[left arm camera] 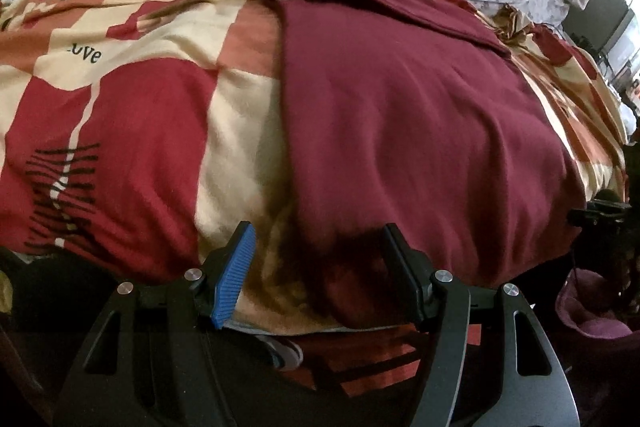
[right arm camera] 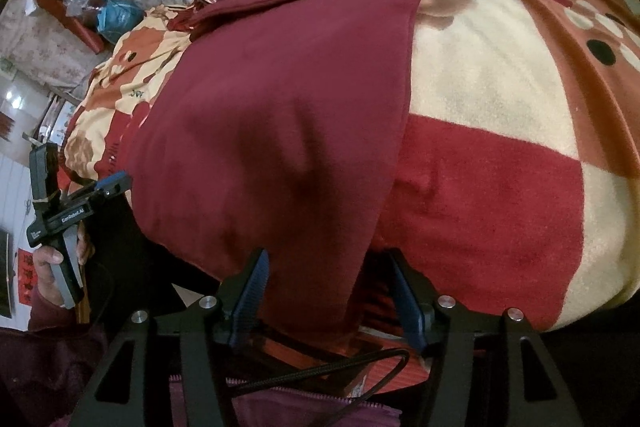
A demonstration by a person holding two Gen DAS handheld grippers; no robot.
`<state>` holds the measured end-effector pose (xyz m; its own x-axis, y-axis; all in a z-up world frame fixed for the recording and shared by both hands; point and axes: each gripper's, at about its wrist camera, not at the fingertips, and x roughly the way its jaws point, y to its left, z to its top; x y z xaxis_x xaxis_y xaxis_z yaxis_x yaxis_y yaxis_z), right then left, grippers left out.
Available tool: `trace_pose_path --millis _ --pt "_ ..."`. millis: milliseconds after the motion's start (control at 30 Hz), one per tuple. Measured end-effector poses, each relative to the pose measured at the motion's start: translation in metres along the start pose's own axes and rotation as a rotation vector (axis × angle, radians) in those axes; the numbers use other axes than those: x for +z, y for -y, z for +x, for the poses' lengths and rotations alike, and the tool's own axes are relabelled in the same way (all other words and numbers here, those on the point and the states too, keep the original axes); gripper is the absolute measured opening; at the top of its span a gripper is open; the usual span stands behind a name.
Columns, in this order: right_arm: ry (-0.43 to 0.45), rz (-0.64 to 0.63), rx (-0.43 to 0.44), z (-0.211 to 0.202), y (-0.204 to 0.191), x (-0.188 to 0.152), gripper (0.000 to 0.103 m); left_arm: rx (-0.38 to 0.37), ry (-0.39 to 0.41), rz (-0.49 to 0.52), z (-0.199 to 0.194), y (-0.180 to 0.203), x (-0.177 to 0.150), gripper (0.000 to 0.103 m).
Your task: Fold small clothes
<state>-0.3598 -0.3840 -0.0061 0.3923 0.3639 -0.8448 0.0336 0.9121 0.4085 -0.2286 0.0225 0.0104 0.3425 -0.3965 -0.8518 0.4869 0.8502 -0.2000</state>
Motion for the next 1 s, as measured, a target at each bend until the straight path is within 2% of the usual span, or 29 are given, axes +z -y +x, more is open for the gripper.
trace_pose_path --millis 267,433,533,600,633,767,867,1000 --pt "-0.012 -0.010 -0.002 0.001 0.001 0.003 0.061 -0.073 0.003 -0.032 0.012 0.000 0.013 0.065" --pt "-0.016 0.000 -0.001 0.001 0.005 0.005 0.061 -0.241 -0.025 -0.061 0.017 0.000 0.017 0.065" --pt "-0.019 -0.007 0.007 -0.001 0.005 0.004 0.062 -0.403 -0.067 0.022 0.004 0.006 0.007 0.065" --pt "-0.027 -0.021 0.019 0.000 0.004 0.003 0.062 -0.386 -0.055 0.071 -0.004 0.008 0.002 0.065" --pt "-0.032 -0.024 0.025 0.001 0.004 0.002 0.062 -0.343 -0.057 0.084 -0.005 0.007 0.001 0.065" --pt "-0.045 -0.018 0.043 0.004 0.006 0.004 0.063 -0.239 -0.089 0.038 0.005 -0.004 -0.001 0.065" --pt "-0.051 -0.022 0.059 0.006 0.004 0.004 0.063 -0.211 -0.094 0.021 0.009 -0.004 0.000 0.065" --pt "-0.073 -0.026 0.073 0.011 0.002 0.000 0.063 -0.167 -0.090 0.078 0.011 0.006 -0.005 0.065"
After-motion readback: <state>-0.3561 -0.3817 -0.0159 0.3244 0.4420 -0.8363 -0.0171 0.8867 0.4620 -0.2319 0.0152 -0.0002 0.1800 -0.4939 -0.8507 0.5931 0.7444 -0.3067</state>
